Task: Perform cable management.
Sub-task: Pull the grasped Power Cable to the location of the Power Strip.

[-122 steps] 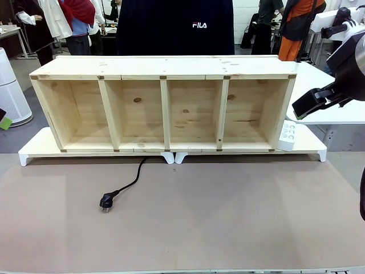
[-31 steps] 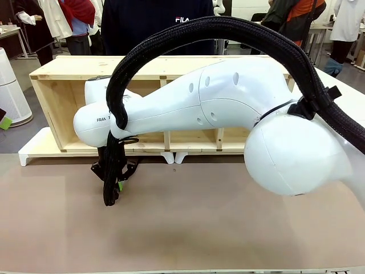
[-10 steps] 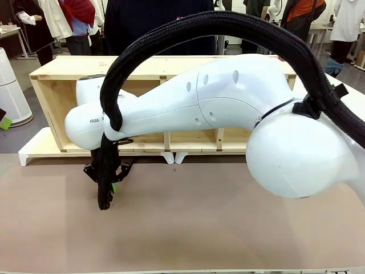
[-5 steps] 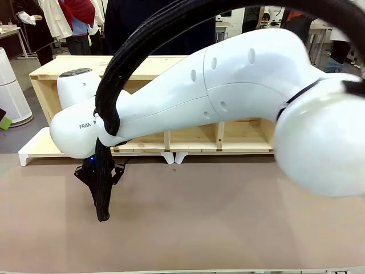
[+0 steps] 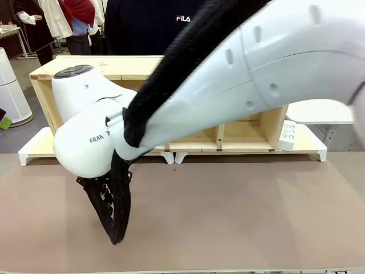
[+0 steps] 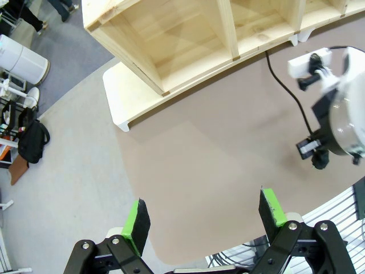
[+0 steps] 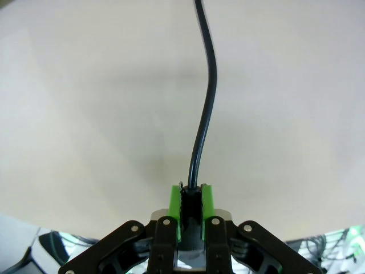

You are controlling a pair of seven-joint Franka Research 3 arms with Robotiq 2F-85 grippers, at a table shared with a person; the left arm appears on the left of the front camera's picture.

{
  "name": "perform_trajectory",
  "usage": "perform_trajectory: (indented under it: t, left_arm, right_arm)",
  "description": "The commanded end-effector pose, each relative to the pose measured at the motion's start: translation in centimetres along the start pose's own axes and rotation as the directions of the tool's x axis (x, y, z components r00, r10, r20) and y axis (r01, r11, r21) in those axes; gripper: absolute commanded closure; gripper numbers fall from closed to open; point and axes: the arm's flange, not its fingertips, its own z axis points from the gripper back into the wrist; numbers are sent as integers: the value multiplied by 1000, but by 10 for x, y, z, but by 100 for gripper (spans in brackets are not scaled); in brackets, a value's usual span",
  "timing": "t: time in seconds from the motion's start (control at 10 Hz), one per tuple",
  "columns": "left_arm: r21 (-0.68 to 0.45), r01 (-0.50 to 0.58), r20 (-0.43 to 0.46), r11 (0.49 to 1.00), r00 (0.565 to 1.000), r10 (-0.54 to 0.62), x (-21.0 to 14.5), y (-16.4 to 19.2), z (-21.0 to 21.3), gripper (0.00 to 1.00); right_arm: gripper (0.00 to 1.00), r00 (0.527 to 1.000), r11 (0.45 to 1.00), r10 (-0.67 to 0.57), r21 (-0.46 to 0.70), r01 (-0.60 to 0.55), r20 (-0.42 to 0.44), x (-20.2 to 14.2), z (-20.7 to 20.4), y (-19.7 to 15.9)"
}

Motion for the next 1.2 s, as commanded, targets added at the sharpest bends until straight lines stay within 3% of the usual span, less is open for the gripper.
perform_trajectory:
  t: [0.0, 0.5, 1.1]
  left_arm:
    - [-4, -1, 2, 1000, 1000, 1, 0, 0, 0, 0]
    - [-4, -1, 2, 1000, 1000, 1, 0, 0, 0, 0]
    - [-4, -1, 2, 1000, 1000, 1, 0, 0, 0, 0]
  right_arm:
    - [83, 993, 996, -87, 13, 86, 76, -34, 5, -35]
    - [83, 962, 971, -240, 18, 240, 128, -75, 5, -123]
    - [83, 869, 887, -457, 17, 462, 189, -101, 6, -226]
